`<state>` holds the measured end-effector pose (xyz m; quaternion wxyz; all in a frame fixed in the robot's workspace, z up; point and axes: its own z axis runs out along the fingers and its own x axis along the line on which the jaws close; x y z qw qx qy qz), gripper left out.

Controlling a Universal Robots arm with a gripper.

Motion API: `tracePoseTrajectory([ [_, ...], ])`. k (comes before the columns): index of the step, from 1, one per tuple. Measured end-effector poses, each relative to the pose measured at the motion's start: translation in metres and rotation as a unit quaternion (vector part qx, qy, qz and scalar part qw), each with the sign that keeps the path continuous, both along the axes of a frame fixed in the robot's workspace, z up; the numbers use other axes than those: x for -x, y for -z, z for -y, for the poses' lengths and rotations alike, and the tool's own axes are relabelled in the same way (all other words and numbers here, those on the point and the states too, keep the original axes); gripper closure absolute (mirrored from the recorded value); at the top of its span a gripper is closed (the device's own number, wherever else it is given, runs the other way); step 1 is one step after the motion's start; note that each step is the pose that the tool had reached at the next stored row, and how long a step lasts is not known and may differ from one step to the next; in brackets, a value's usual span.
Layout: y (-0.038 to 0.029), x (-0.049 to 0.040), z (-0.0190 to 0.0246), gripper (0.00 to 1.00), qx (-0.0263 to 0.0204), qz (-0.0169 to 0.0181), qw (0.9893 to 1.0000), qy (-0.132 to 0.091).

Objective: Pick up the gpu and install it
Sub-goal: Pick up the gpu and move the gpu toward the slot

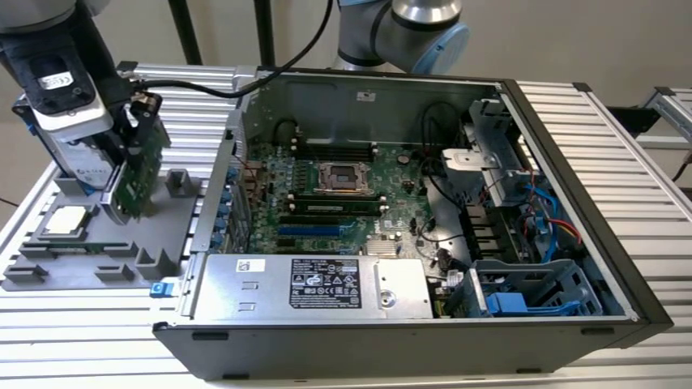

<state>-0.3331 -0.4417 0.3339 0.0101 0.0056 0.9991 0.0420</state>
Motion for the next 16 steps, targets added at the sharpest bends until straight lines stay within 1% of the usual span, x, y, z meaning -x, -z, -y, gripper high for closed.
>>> tracePoseTrajectory([
  [16,-0.0072,0.0,0.0,1.0,0.0,0.0,1.0,0.0],
])
